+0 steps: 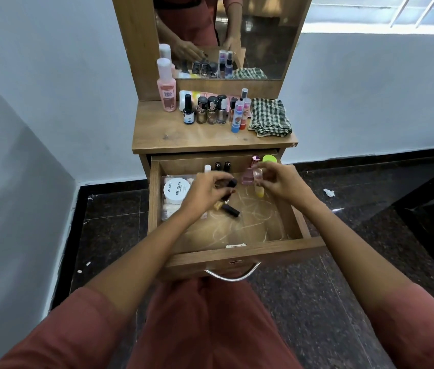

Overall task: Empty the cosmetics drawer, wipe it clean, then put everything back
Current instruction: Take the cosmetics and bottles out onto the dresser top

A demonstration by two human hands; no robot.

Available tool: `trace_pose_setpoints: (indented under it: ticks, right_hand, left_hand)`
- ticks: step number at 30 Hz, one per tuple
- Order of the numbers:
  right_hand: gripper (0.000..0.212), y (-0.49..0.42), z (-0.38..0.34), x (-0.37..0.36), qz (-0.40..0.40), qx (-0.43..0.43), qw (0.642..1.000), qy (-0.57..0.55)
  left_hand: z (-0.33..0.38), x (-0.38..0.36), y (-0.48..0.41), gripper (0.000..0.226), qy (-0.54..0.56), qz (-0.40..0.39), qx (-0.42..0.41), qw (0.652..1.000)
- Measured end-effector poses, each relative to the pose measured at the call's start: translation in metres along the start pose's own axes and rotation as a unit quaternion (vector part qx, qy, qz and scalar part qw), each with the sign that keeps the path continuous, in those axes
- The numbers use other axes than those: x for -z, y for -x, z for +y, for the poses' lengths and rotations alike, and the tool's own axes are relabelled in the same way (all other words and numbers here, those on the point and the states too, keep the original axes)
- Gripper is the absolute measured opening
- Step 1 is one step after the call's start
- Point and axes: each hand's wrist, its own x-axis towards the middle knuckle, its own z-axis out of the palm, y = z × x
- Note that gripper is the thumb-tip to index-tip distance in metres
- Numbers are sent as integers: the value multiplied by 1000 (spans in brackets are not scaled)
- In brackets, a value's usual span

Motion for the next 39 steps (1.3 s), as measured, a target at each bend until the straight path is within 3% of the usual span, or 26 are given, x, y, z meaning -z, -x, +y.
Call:
trace_pose_setpoints:
  ticks: [5,12,19,27,39]
  right_hand:
    - [27,-34,-27,14,84,50,995,-20]
    - [27,-94,-61,25,131,96,986,31]
    - [25,-133,-65,25,163,83,969,167]
    - [24,-139,-58,22,129,60,955,262]
    - [32,-142,-53,19,109,51,963,241]
  left_hand:
    - [25,27,-25,34,77,100,-2,992]
    - [39,53,-73,32,59,188,-33,980]
    - [33,53,-107,31,37,190,-5,981]
    - [30,41,-125,25,11,181,-1,983]
    - [28,38,-133,25,14,186,5,982]
